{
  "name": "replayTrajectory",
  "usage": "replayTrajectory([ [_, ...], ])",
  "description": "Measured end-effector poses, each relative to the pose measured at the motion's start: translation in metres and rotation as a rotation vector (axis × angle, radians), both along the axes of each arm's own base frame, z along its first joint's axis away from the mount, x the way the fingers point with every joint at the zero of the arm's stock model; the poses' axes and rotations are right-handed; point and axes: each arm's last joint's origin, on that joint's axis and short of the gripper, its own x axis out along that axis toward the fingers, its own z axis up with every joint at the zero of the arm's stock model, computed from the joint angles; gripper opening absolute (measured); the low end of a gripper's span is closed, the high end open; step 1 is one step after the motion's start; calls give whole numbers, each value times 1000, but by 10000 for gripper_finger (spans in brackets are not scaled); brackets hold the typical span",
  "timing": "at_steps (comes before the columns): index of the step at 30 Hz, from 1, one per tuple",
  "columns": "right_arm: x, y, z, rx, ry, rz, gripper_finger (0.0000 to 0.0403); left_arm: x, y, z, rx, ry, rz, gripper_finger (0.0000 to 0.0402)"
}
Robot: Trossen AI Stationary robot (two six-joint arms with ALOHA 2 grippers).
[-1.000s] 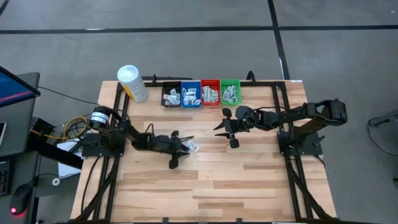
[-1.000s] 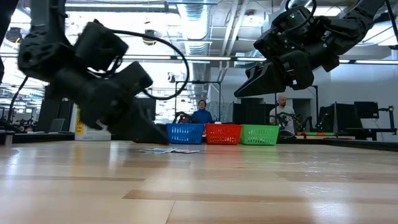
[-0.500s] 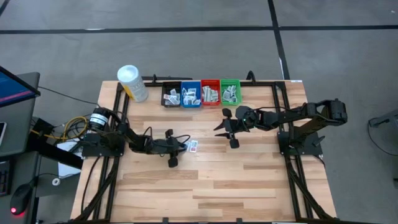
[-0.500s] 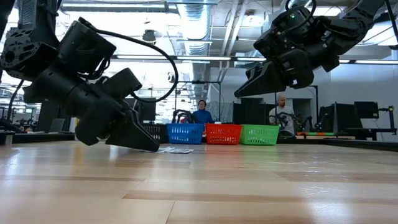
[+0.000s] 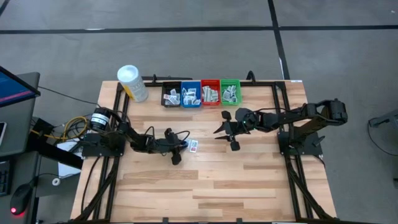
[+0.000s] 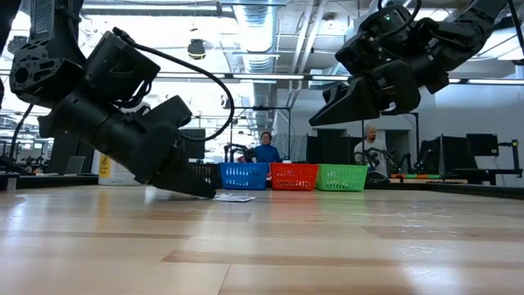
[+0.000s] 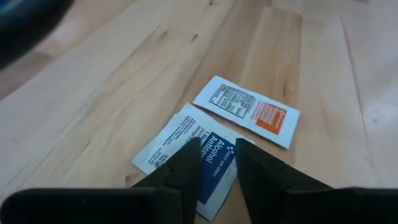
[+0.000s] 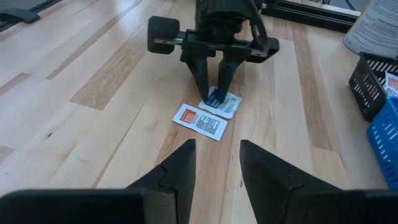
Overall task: Pick & Place First Aid Supplies
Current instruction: Put the blue alcohol pad into the green bin
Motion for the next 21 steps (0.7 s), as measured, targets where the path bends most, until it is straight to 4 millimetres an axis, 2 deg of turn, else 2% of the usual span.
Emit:
replayTrajectory([
  [5, 0, 2, 0, 0, 0, 7, 118, 0, -1, -3, -20, -18, 47, 85],
  [12, 0, 2, 0, 0, 0, 7, 118, 1, 0, -2, -16, -27, 62, 11],
  [21, 0, 2, 0, 0, 0, 7, 118, 1, 0, -2, -1, -36, 67, 4],
])
